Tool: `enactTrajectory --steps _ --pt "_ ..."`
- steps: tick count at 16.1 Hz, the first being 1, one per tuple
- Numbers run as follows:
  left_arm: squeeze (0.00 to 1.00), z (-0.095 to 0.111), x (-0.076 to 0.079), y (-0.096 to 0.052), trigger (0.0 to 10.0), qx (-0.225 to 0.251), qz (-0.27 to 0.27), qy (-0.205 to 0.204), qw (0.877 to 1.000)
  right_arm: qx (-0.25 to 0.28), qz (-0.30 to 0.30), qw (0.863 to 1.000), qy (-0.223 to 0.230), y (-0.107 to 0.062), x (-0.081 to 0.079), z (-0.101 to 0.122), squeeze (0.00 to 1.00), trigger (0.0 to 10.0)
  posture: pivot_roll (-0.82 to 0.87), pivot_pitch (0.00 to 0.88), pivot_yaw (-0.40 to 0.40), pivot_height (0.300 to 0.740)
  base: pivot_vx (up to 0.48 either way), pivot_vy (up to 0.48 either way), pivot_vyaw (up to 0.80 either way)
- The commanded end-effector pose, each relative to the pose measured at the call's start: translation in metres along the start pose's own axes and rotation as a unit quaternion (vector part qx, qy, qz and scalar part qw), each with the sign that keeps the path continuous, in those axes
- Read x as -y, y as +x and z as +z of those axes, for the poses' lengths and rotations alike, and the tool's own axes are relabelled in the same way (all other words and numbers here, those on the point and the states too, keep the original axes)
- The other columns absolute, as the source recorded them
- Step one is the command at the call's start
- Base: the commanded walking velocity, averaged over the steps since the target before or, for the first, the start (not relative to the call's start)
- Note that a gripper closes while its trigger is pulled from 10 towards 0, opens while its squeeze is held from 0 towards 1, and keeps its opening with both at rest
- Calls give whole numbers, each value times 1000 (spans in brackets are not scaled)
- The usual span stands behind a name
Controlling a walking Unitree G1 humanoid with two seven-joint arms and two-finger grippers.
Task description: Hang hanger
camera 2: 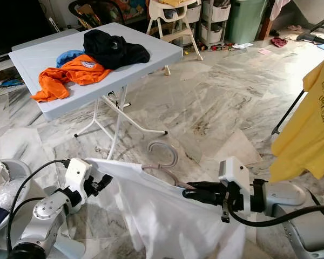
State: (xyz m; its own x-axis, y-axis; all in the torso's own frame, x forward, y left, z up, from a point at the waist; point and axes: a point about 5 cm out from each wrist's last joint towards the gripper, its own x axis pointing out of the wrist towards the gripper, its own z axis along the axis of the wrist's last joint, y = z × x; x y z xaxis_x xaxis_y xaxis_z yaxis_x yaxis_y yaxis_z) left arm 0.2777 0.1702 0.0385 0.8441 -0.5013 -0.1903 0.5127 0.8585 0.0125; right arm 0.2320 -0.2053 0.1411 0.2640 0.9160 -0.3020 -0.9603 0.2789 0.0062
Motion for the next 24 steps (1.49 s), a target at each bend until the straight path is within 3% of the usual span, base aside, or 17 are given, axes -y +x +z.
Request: enactTrajectory --steps 1,8,19,24 --pt "0 2 -4 0 0 2 0 -5 1000 19 1 1000 -25 0 2 12 0 10000 -114 0 88 740 0 0 0" --pt "0 1 -11 -2 0 7 19 -32 999 19 -3 1000 -18 2 1 9 0 10000 -112 0 90 740 0 0 0" --pt "0 3 -28 -6 0 10 74 -28 997 14 -12 1000 -1 3 4 -1 0 10000 -106 0 91 740 0 0 0" --pt "0 2 -41 -14 0 5 113 -14 993 18 -47 999 20 -1 10 -12 0 10000 -101 0 90 740 0 0 0"
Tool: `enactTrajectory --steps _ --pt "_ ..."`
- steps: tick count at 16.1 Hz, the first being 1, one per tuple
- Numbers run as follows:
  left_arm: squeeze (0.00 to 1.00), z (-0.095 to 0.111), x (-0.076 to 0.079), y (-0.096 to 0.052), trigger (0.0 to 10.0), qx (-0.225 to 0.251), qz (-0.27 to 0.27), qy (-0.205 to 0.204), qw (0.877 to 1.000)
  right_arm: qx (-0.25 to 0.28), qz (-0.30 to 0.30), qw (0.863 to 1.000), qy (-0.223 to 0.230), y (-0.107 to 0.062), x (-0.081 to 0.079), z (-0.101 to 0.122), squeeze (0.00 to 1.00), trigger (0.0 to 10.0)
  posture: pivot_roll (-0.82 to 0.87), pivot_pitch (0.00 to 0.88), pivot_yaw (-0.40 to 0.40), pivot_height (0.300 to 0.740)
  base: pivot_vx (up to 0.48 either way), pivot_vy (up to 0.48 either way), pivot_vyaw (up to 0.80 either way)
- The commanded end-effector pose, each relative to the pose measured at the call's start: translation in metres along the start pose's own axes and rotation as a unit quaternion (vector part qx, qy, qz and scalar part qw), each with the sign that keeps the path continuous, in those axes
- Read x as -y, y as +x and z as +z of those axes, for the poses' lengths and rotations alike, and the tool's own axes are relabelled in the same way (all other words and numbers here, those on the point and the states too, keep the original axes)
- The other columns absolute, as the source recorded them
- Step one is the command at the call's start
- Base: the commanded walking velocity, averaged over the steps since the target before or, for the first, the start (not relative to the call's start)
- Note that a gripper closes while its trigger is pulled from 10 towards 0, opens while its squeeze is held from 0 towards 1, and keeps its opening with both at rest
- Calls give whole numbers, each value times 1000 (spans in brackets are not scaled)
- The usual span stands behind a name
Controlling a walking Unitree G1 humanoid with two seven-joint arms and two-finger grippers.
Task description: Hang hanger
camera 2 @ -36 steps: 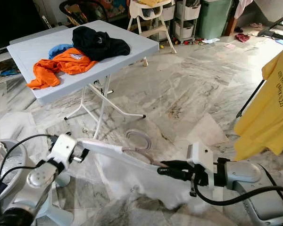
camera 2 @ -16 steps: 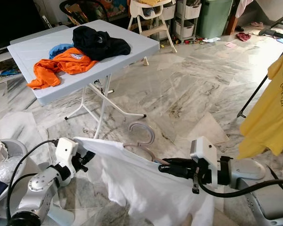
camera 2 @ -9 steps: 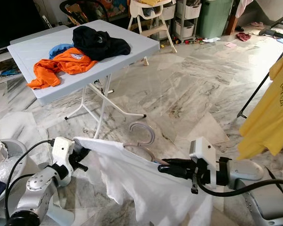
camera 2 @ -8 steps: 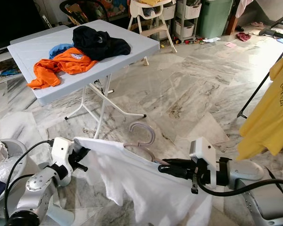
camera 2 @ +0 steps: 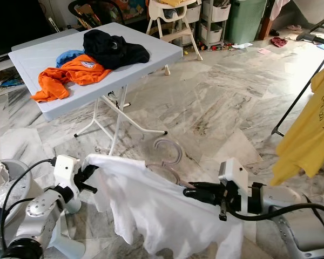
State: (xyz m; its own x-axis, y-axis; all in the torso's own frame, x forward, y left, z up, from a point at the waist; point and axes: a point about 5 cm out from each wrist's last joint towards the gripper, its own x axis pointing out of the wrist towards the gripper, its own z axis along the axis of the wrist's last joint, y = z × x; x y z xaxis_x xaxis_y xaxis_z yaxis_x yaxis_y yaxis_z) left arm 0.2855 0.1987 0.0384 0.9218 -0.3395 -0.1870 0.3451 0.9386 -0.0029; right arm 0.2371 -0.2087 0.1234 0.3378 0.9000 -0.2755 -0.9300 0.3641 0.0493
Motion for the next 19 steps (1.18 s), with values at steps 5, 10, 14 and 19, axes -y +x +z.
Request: enactTrajectory --steps 5,10,14,19 --pt "0 -3 -51 -31 0 -17 129 22 991 24 -115 993 -15 -6 26 0 0 10000 -89 0 86 740 0 0 0" --pt "0 -28 -62 -65 0 -58 196 4 979 28 -150 988 -20 -11 39 -4 0 10000 -76 0 76 740 0 0 0" --pt "0 -55 -44 -82 0 -97 206 -28 973 28 -178 983 -27 -19 49 -2 0 10000 -73 0 76 740 0 0 0" --pt "0 -69 -14 -81 0 -134 186 -62 971 39 -206 977 -39 -19 55 -3 0 10000 -82 0 88 740 0 0 0"
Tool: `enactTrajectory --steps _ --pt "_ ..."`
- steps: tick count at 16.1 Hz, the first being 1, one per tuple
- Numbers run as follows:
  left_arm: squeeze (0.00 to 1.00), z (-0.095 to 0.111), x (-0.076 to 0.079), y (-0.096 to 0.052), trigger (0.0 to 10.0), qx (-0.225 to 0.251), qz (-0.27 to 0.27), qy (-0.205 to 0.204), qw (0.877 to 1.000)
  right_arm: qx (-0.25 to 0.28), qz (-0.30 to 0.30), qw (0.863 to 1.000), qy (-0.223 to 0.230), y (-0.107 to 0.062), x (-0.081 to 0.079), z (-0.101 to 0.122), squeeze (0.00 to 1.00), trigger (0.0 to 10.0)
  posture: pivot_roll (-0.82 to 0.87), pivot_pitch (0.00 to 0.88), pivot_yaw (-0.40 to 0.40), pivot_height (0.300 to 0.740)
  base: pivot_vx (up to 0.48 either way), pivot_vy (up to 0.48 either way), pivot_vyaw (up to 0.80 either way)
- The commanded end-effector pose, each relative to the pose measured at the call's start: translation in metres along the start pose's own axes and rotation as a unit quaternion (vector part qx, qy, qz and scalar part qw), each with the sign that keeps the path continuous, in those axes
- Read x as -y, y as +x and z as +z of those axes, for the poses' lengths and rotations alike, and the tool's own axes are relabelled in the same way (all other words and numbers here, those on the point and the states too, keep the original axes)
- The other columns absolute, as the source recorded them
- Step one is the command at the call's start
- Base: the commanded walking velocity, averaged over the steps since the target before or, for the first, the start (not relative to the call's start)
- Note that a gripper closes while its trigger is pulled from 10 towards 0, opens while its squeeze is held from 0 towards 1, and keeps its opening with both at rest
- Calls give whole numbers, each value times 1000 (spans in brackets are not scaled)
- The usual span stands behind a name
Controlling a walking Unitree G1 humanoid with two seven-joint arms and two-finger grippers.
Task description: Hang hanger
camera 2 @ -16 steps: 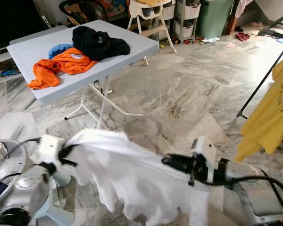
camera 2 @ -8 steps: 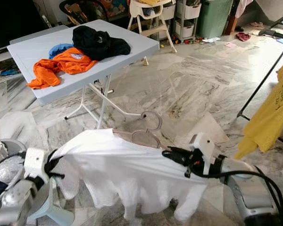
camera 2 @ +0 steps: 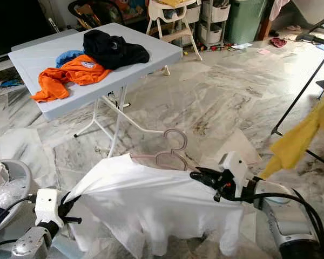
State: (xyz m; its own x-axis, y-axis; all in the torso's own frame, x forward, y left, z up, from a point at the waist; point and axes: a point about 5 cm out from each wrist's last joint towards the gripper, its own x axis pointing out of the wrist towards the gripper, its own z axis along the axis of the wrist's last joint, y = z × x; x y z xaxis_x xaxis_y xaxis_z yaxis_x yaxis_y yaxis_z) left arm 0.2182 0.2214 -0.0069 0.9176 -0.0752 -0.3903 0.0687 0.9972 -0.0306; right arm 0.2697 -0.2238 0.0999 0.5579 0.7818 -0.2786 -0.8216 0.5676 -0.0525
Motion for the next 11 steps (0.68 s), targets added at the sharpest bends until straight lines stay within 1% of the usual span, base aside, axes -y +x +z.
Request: enactTrajectory --steps 1,2,3,4,5,6,7,9,10,11 --pt "0 -6 -15 -9 0 -12 42 26 999 44 -80 996 -19 -15 21 17 0 10000 -82 0 89 740 0 0 0" --pt "0 -1 -12 -5 0 4 35 24 999 48 -73 996 -26 -11 18 20 0 10000 -83 0 92 740 0 0 0" --pt "0 2 -10 -3 0 10 31 24 999 50 -71 996 -30 -9 18 21 0 10000 -83 0 91 740 0 0 0" --pt "784 13 -5 6 0 25 21 48 998 57 -58 996 -40 -2 14 26 0 10000 -84 0 91 740 0 0 0" --pt "1000 22 1 12 0 36 9 70 997 66 -48 995 -49 4 12 31 0 10000 -85 0 91 740 0 0 0" --pt "1000 30 7 20 0 41 -3 91 995 69 -38 995 -66 10 10 37 0 10000 -87 0 92 740 0 0 0" --pt "1000 34 9 25 10000 41 -4 107 993 71 -30 993 -85 14 9 41 0 10000 -92 0 94 740 0 0 0" --pt "1000 40 6 30 10000 43 10 125 991 77 -19 990 -118 20 10 53 0 10000 -101 0 96 740 0 0 0" --pt "1000 42 6 31 10000 46 9 127 991 78 -18 989 -126 22 10 56 0 10000 -103 0 97 740 0 0 0" --pt "1000 45 8 32 10000 54 -1 135 989 68 -12 988 -141 23 10 55 0 10000 -105 0 98 740 0 0 0"
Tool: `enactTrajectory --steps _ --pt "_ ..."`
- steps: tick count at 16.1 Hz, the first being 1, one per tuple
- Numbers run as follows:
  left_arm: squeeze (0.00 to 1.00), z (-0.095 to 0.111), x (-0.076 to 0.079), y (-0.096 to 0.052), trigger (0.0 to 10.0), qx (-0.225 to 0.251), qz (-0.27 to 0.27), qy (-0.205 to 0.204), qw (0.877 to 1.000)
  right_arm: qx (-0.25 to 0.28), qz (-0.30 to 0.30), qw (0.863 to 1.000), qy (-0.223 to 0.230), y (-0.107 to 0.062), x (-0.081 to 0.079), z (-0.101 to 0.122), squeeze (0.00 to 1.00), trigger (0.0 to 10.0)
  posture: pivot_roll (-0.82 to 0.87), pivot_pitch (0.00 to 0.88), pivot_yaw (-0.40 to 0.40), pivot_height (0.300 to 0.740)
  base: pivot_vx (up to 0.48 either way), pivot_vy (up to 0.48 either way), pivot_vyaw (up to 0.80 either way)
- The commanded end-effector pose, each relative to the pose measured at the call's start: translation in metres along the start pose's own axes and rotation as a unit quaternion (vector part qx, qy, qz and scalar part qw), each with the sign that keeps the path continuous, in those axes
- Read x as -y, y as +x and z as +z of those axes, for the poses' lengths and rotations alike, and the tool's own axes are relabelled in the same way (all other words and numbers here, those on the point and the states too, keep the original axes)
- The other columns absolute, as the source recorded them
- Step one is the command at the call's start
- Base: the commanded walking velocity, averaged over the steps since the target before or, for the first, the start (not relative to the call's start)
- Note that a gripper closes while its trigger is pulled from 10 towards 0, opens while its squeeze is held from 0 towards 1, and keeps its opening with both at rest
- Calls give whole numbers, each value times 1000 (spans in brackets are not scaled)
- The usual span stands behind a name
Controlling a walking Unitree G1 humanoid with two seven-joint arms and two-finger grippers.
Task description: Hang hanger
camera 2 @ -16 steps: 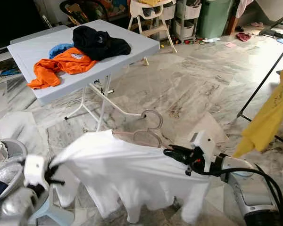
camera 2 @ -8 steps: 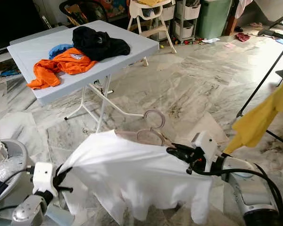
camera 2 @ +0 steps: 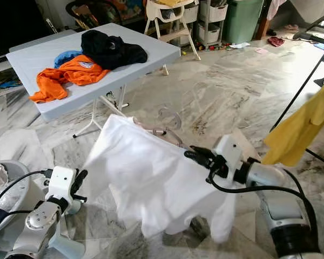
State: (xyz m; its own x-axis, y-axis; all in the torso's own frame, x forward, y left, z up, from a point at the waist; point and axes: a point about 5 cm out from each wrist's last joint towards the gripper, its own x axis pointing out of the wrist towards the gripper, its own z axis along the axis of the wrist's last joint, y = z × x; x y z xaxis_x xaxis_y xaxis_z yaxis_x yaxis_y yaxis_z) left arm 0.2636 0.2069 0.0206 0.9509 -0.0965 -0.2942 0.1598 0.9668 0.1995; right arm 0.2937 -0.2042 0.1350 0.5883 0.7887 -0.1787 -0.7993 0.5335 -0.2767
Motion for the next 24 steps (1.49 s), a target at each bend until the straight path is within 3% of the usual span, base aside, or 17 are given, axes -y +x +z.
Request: enactTrajectory --steps 1,3,4,6,8,15,16,19,20,21,22,23,24 --pt "1000 6 -2 0 10000 18 -17 24 999 0 12 999 -52 6 2 8 0 10000 -105 0 98 740 0 0 0" --pt "1000 15 3 0 10000 40 -59 45 996 -8 21 998 -60 6 1 5 0 10000 -103 0 96 740 0 0 0" --pt "1000 32 7 0 10000 82 -109 85 987 -25 41 996 -75 6 -1 1 0 10000 -99 0 93 740 0 0 0" --pt "1000 41 8 -1 10000 102 -140 114 978 -35 58 994 -86 6 -3 -1 0 10000 -96 0 92 740 0 0 0" --pt "1000 59 22 -2 10000 141 -231 184 945 -56 104 988 -103 7 -5 -6 0 10000 -91 0 90 740 0 0 0" --pt "1000 73 50 3 10000 171 -351 237 889 -61 195 970 -132 16 -9 2 0 10000 -109 3 94 740 0 0 0" --pt "1000 72 54 4 10000 167 -363 232 887 -59 205 968 -131 17 -11 4 0 10000 -114 4 97 740 0 0 0" --pt "1000 54 63 2 10000 121 -429 244 861 -59 222 964 -134 12 -11 5 0 10000 -126 6 99 740 0 0 0" --pt "576 50 62 3 10000 110 -436 252 857 -63 227 962 -135 9 -10 4 0 10000 -130 5 98 740 0 0 0" --pt "0 49 62 3 10000 107 -438 259 854 -63 229 962 -135 8 -10 4 0 10000 -131 5 98 740 0 0 0" --pt "0 48 60 4 10000 102 -441 265 851 -63 233 961 -134 6 -10 4 0 10000 -134 5 99 740 0 0 0" --pt "0 46 58 5 6314 93 -447 265 850 -64 235 961 -134 5 -10 4 0 10000 -135 3 97 740 0 0 0" --pt "0 45 55 6 0 85 -451 258 850 -68 236 960 -136 3 -10 2 0 10000 -135 3 98 740 0 0 0"
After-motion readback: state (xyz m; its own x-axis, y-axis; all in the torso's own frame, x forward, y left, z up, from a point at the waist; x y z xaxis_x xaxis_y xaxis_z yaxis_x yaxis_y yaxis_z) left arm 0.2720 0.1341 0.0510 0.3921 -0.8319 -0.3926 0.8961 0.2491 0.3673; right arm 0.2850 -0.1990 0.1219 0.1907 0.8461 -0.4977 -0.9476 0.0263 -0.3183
